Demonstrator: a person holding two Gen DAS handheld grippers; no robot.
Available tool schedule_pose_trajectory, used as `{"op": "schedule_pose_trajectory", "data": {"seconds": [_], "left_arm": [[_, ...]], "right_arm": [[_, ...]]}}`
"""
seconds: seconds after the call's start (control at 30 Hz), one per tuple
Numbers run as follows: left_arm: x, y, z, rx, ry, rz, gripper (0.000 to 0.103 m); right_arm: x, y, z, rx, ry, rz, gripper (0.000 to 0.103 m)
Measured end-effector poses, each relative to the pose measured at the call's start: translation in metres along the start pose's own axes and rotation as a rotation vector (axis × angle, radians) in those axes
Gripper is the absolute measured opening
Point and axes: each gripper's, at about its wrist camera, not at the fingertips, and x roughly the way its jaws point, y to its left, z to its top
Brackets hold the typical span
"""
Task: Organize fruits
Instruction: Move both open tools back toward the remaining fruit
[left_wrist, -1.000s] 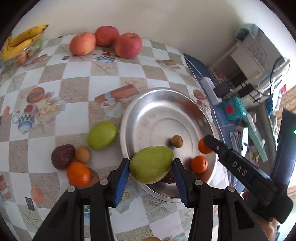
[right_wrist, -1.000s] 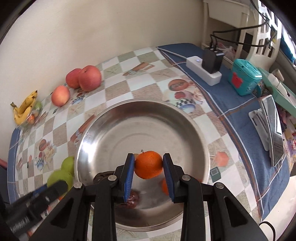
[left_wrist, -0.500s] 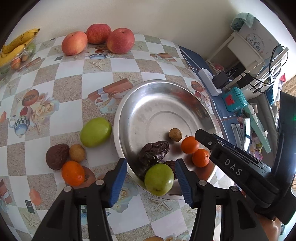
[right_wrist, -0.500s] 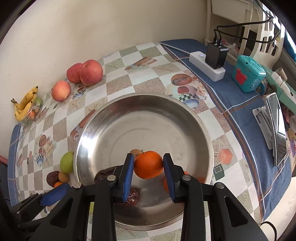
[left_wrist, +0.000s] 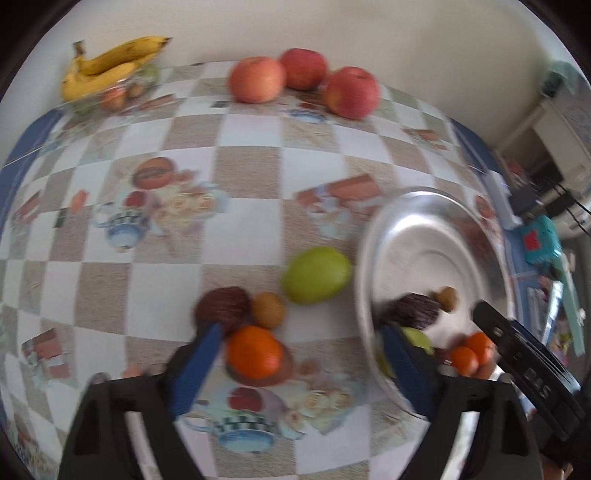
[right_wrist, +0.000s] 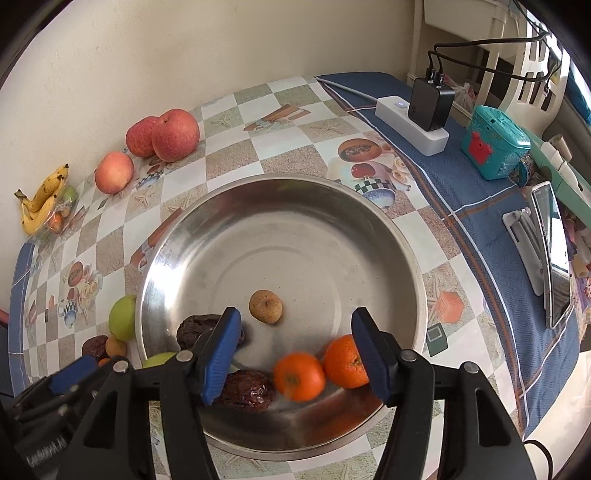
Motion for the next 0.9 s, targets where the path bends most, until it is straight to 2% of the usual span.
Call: {"op": "schedule_pose_trajectory", "data": {"seconds": [0.07, 0.2, 0.33, 0.53, 0.77, 0.9], "left_arm": [[-0.002, 0.013, 0.002, -0.030, -0.024, 0.059, 0.103], [-0.007, 0.036, 0.006, -0.076, -0.066, 0.156, 0.103], [-0.014, 0.058, 0.011, -0.136, -0.092, 0.184, 0.103], [-0.025, 0.082, 0.015, -0.199, -0.106, 0.185, 0.103], [-0.041, 0.098, 0.020, -0.190, -0.144, 0.211, 0.103], [-0.048, 0.110, 0.023, -0.201, -0.164, 0.226, 0.103]], "right_arm": [[0.002, 0.002, -0.001, -0.011, 0.000, 0.000, 0.082], [0.004, 0.009, -0.004, -0.032, -0.001, 0.022, 0.086], [0.001, 0.019, -0.004, -0.054, -0.023, 0.055, 0.095], [-0.002, 0.034, -0.007, -0.096, -0.034, 0.077, 0.095], [-0.005, 0.053, -0.012, -0.164, -0.032, 0.102, 0.095], [-0.012, 0.065, -0.014, -0.190, -0.036, 0.168, 0.095]]}}
